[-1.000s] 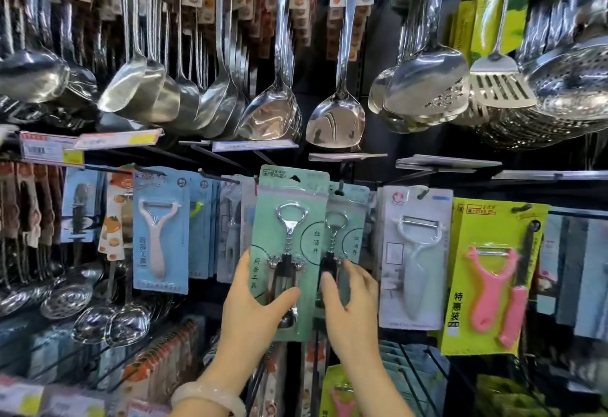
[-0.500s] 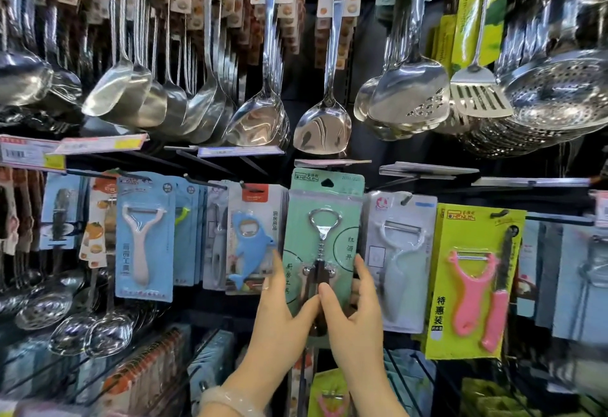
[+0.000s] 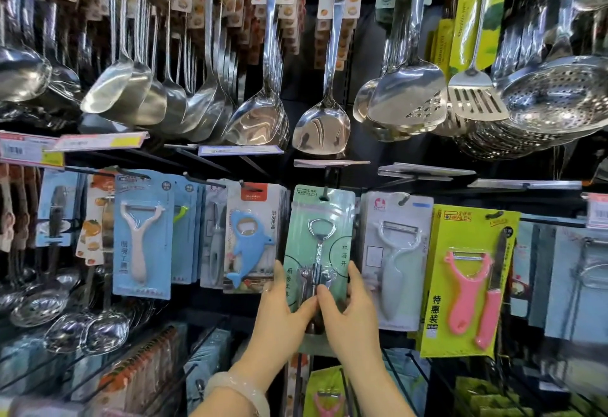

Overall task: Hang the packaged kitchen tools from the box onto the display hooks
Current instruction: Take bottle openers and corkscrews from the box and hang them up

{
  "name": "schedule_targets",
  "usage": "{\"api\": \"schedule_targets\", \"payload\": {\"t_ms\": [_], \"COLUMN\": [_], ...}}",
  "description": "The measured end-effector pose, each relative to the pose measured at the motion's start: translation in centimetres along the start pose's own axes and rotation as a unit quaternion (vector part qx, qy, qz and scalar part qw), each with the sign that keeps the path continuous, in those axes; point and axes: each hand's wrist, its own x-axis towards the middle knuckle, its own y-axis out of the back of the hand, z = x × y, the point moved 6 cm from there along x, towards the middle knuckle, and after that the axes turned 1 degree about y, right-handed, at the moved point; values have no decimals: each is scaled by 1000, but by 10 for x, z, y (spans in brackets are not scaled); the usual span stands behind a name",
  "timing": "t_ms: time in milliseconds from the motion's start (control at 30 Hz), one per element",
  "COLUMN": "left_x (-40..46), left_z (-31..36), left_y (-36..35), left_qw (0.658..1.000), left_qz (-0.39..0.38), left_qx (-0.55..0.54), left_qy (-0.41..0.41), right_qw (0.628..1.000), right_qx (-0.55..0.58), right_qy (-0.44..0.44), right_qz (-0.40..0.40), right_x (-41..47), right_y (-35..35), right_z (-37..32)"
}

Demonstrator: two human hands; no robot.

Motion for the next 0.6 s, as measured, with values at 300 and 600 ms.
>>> {"api": "schedule_targets", "payload": {"t_ms": [300,600], "left_x": [14,-31], "left_z": [-2,-20], "left_y": [-10,-13], "left_qw": [973,916], "left_qz": [-120,-118], "left_qx": [185,384], "left_qy": [66,-7], "right_qw": [990,971], "right_qx": [-134,-233], "right_qy": [-26,-6], "right_qz": [-39,-59], "right_x": [19,-25], "right_y": [-13,-20], "right_z": [7,35]}}
